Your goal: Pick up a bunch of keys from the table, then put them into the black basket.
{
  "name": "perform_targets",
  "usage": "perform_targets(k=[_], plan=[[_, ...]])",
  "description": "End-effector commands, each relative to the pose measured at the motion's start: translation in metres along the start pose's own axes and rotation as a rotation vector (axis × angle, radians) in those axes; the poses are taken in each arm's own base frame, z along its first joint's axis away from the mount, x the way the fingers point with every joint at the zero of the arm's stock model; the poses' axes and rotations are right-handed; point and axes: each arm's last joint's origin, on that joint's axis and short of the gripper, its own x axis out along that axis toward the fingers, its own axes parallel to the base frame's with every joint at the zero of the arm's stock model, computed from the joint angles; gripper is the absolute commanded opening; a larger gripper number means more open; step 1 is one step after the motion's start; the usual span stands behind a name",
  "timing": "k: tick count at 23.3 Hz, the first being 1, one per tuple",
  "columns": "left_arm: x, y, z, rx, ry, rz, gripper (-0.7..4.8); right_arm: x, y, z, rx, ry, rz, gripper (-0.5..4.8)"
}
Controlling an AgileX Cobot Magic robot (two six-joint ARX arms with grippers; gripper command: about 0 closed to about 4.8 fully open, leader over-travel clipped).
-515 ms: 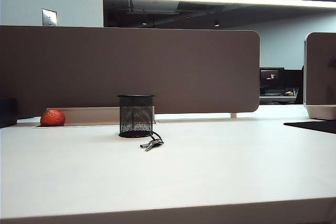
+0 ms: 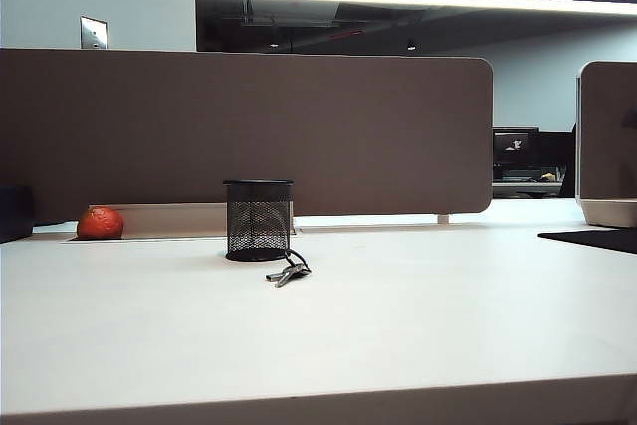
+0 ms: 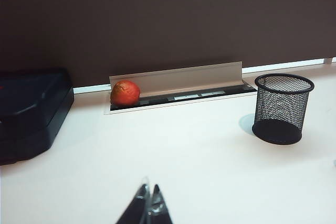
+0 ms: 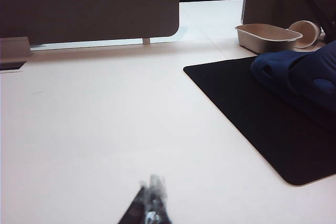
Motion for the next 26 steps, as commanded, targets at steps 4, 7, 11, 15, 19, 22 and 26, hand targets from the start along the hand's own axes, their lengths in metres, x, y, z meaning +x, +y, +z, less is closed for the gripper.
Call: perform_targets(k=[4,7,11,15,19,22,26], plan=[[0.0,0.0,0.002,-0.002,-0.017,0.002,-0.05,0.0,0.0,0.001,-0.003,-0.012,-0.005,-0.05],[0.0,0.0,0.002,-0.002,-0.017,0.002,-0.05,0.0,0.0,0.001,0.0,-0.012,-0.005,-0.05],[0.0,0.0,0.002,-0.002,-0.017,0.002,-0.05,0.0,0.0,0.003,0.0,-0.024,-0.002,-0.05],[0.0,0.0,0.002,-0.002,-0.017,0.002,-0.05,-0.001,0.0,0.007,0.051,-0.058,0.0,-0.05],[0.0,0.0,0.002,-0.003,-0.017,0.002,-0.05,-0.004,0.002,0.02,0.099,-0.089,0.037,-0.06],[0.0,0.0,0.002,-0.003,-0.018,-0.008,-0.05,-0.01,0.003,0.035,0.1,-0.075,0.048,-0.06],[0.0,-0.002,0.002,-0.001,-0.025,-0.082,-0.06,-0.02,0.004,0.056,0.1,-0.067,0.048,-0.05]])
